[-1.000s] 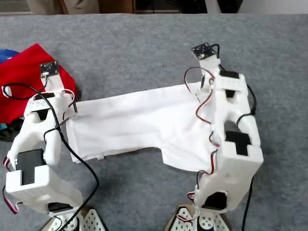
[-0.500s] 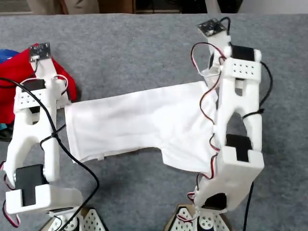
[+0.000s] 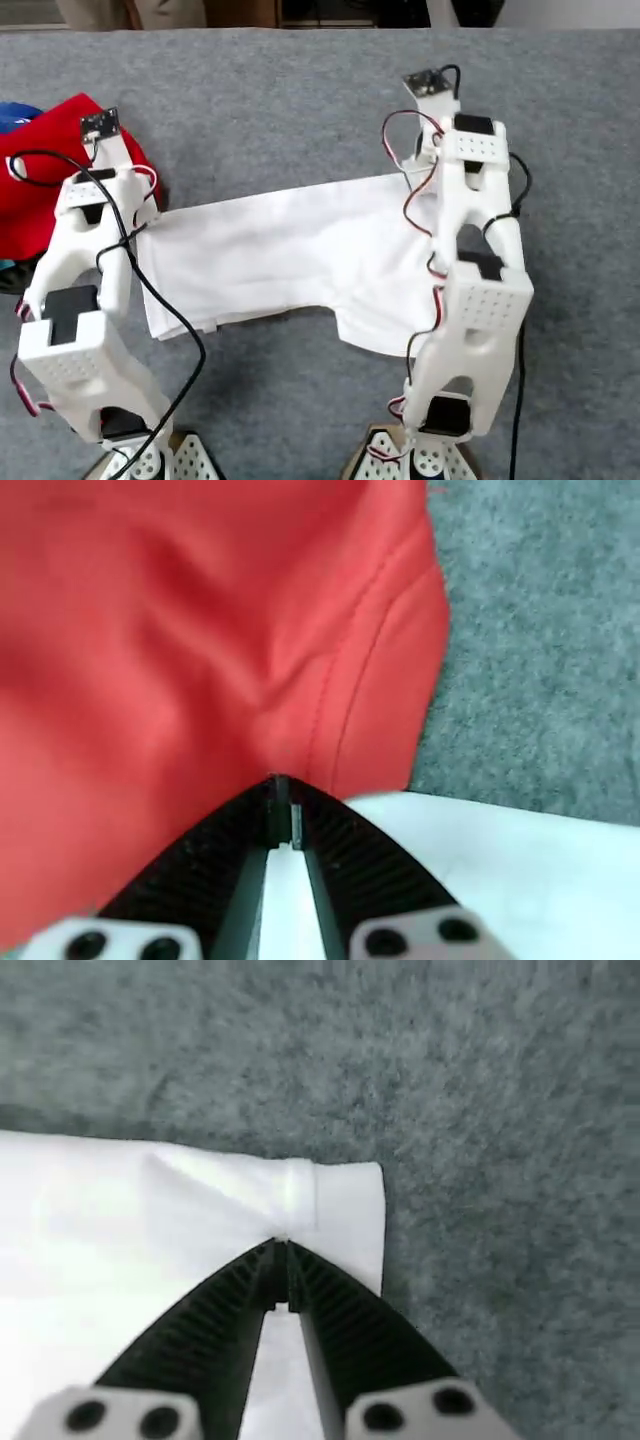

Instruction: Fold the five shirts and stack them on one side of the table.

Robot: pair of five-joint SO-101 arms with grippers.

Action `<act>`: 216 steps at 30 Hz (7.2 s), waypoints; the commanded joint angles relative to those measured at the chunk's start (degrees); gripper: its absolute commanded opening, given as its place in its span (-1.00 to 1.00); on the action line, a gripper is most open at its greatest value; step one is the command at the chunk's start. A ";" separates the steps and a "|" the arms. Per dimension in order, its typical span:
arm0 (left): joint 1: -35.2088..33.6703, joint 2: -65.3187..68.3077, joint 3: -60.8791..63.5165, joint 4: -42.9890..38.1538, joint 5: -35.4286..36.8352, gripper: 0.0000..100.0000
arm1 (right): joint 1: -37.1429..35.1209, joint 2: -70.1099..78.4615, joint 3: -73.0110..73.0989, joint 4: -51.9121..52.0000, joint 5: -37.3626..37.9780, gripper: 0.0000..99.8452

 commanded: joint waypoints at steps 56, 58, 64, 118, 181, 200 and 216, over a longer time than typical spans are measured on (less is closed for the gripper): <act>-0.53 -49.19 50.81 -2.90 -8.26 -0.96 | 5.23 -55.25 39.60 20.04 48.44 -0.99; -0.53 -51.03 51.60 -2.99 -7.56 -0.96 | 2.68 -62.37 51.12 15.56 50.99 -0.99; -0.53 -52.88 53.19 -3.25 -7.30 -0.96 | -8.04 -79.08 76.18 8.00 51.43 -0.68; -0.62 -52.88 53.54 -3.34 -7.30 -0.96 | -12.79 -58.51 83.30 -10.99 55.21 -0.65; -0.18 -52.62 53.54 -4.66 -7.56 -0.96 | -22.64 -26.59 30.90 -5.89 58.20 -1.00; -0.18 -52.62 53.54 -4.66 -7.56 -0.96 | -19.30 -25.45 24.13 -6.15 49.41 -0.65; -0.18 -52.79 53.54 -4.13 -7.56 -0.96 | -15.08 -25.45 4.35 27.78 49.67 -1.00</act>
